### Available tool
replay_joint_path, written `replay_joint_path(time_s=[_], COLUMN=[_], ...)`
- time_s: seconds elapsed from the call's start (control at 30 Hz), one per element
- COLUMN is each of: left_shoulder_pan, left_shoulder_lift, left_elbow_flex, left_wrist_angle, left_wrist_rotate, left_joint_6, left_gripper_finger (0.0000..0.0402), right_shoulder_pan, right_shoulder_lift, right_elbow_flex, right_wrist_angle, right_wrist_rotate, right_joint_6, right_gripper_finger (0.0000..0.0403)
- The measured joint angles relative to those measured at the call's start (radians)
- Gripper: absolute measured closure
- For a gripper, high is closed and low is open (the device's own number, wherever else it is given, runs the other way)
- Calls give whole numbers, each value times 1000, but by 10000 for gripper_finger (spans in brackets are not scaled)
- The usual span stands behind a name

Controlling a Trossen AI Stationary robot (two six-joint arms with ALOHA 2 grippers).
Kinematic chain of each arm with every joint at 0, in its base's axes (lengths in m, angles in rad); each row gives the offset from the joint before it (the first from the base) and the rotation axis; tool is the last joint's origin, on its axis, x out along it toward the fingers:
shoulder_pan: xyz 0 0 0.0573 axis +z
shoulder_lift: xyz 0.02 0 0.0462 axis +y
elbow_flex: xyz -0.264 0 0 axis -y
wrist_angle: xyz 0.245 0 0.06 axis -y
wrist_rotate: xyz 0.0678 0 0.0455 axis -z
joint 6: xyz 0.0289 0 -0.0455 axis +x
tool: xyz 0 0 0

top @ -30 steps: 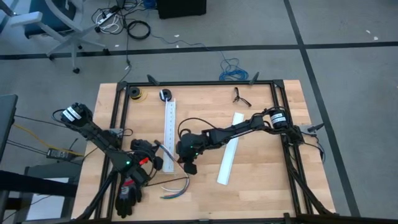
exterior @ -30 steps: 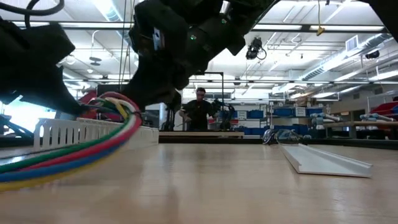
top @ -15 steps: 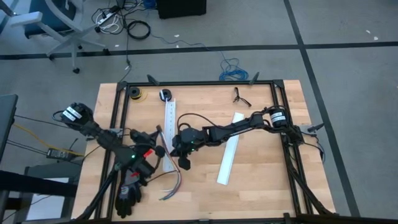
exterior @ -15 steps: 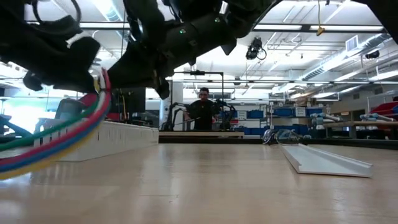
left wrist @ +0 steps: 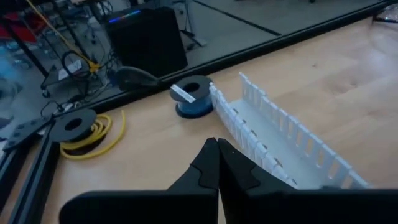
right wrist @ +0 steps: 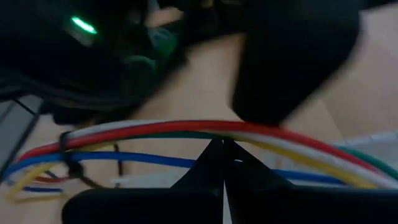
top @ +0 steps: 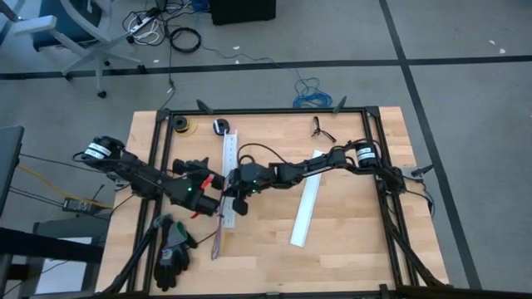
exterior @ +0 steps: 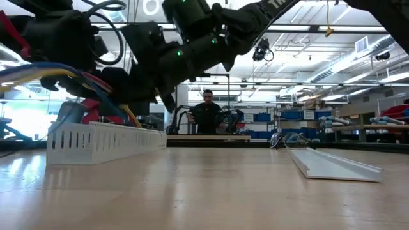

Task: Ziptie cables
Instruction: Put the ziptied cables into the cable duct

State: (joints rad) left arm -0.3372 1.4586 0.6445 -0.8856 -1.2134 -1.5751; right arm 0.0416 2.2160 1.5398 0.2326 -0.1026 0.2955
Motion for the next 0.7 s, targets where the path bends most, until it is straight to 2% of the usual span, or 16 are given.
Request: replay_joint_path(time_s=[0.2,0.3,0.47,0.6,0.7], left_shoulder_pan=[9,8,8,-5,-12], left_shoulder_lift=[0,0,0,-4,-4], left_elbow_flex=[0,0,6,40,73], left_wrist_angle=[-3,-5,-5,-4,-3], left_wrist_rotate=[77,107,138,140,146], left_joint_6=[28,30,30,34,102], left_gripper_finger=[397,397,396,396,396], right_shoulder_pan=[-9,-9,-9,-9,-10], right_shoulder_lift=[-4,-20,-44,-78,-96], right_elbow_flex=[-1,-1,0,0,0], right_wrist_angle=[-156,-182,-212,-305,-362], right_wrist_rotate=[-2,-3,-9,-18,-18], right_joint_6=[0,0,2,27,44], right_gripper_finger=[403,403,403,403,403])
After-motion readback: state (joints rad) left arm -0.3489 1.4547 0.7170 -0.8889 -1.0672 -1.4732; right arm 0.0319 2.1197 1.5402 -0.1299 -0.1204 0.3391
